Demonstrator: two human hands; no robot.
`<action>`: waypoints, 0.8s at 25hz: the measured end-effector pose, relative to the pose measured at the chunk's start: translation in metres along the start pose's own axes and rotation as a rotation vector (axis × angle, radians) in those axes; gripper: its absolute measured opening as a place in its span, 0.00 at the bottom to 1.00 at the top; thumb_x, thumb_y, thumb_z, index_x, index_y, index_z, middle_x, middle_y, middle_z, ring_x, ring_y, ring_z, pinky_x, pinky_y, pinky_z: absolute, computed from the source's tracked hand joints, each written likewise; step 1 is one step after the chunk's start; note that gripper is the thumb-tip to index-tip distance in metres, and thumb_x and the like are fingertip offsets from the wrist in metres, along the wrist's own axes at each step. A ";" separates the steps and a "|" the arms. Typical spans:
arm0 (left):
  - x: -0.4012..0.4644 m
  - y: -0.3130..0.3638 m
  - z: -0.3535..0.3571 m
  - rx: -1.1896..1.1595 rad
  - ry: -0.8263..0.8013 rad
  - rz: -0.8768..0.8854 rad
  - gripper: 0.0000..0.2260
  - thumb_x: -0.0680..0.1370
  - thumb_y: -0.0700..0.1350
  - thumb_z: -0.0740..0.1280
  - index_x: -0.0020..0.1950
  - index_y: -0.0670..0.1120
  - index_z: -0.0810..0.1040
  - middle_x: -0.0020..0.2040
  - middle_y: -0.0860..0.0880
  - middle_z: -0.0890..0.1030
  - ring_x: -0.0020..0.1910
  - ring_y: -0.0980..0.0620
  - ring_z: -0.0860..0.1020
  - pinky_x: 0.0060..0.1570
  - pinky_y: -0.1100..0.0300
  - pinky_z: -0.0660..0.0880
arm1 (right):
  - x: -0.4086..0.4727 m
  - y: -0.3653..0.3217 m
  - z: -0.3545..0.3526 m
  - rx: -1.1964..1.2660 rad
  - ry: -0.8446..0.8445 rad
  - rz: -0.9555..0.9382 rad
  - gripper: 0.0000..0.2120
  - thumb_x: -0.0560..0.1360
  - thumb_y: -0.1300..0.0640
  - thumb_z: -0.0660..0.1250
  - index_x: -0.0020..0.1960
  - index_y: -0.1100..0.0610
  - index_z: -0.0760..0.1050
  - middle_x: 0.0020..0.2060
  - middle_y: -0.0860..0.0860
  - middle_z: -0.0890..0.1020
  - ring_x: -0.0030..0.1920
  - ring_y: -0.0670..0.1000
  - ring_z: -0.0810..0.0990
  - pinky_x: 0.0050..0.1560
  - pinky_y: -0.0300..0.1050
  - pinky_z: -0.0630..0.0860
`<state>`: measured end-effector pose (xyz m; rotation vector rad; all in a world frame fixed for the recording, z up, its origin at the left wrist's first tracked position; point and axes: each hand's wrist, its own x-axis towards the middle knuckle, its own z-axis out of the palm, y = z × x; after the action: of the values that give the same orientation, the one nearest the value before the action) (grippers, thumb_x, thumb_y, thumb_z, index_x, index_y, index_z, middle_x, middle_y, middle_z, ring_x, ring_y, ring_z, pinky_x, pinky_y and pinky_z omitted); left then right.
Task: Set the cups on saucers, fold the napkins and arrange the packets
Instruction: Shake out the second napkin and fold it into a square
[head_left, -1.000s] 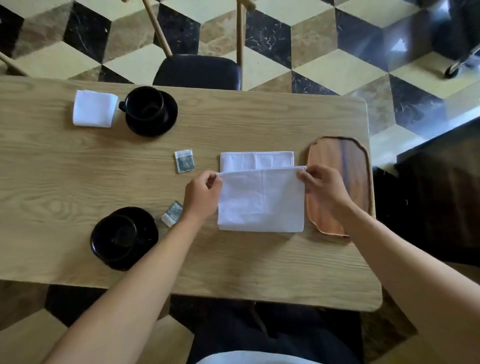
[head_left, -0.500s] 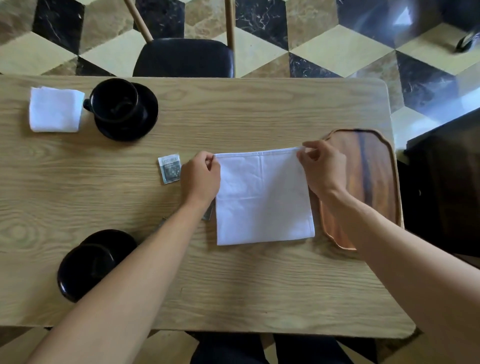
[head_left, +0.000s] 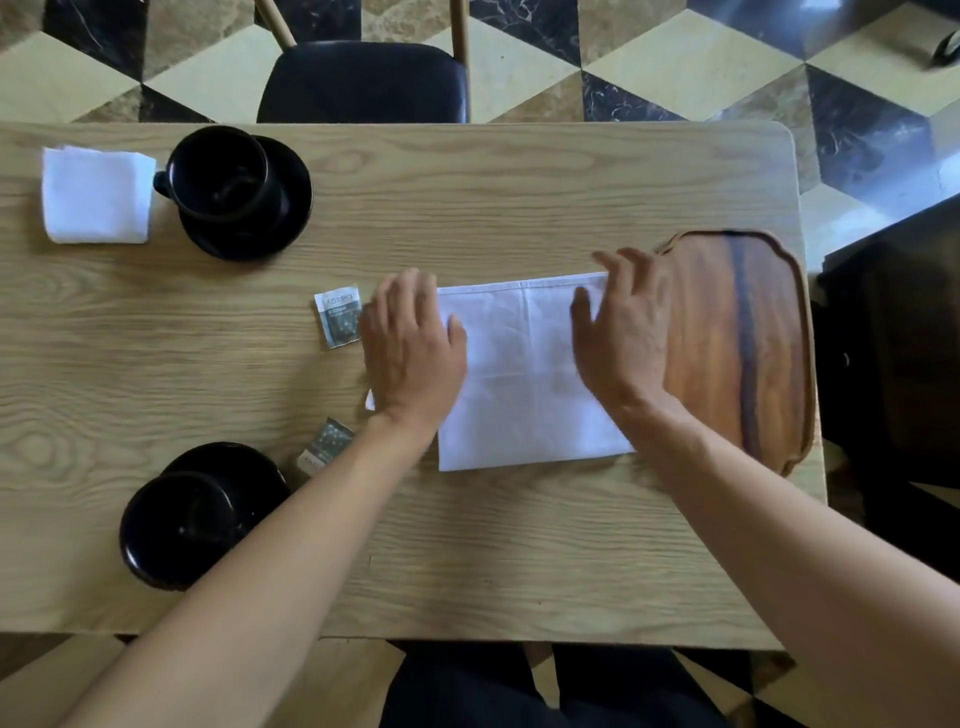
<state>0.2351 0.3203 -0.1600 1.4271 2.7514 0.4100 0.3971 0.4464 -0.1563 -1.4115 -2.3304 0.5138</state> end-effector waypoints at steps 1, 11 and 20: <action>-0.021 0.008 0.004 -0.023 0.005 0.109 0.19 0.79 0.43 0.64 0.67 0.36 0.75 0.69 0.37 0.75 0.72 0.34 0.70 0.69 0.38 0.67 | -0.019 -0.009 0.005 0.000 -0.032 -0.123 0.19 0.80 0.57 0.64 0.69 0.62 0.74 0.68 0.62 0.73 0.69 0.64 0.70 0.73 0.58 0.65; -0.099 0.016 0.036 0.006 -0.296 0.266 0.34 0.81 0.55 0.62 0.77 0.31 0.61 0.79 0.30 0.58 0.80 0.32 0.55 0.76 0.38 0.59 | -0.093 0.023 0.029 -0.146 -0.380 -0.324 0.31 0.83 0.49 0.60 0.81 0.61 0.58 0.81 0.58 0.58 0.82 0.58 0.54 0.79 0.63 0.53; -0.099 0.014 0.038 0.089 -0.388 0.276 0.47 0.74 0.68 0.59 0.80 0.35 0.55 0.81 0.31 0.51 0.81 0.32 0.48 0.77 0.37 0.52 | -0.093 0.036 0.032 -0.312 -0.381 -0.364 0.34 0.83 0.39 0.52 0.83 0.54 0.51 0.83 0.55 0.50 0.83 0.57 0.45 0.80 0.61 0.44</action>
<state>0.3094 0.2567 -0.2043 1.7031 2.3026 0.0047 0.4486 0.3753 -0.2126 -1.0318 -2.9990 0.3442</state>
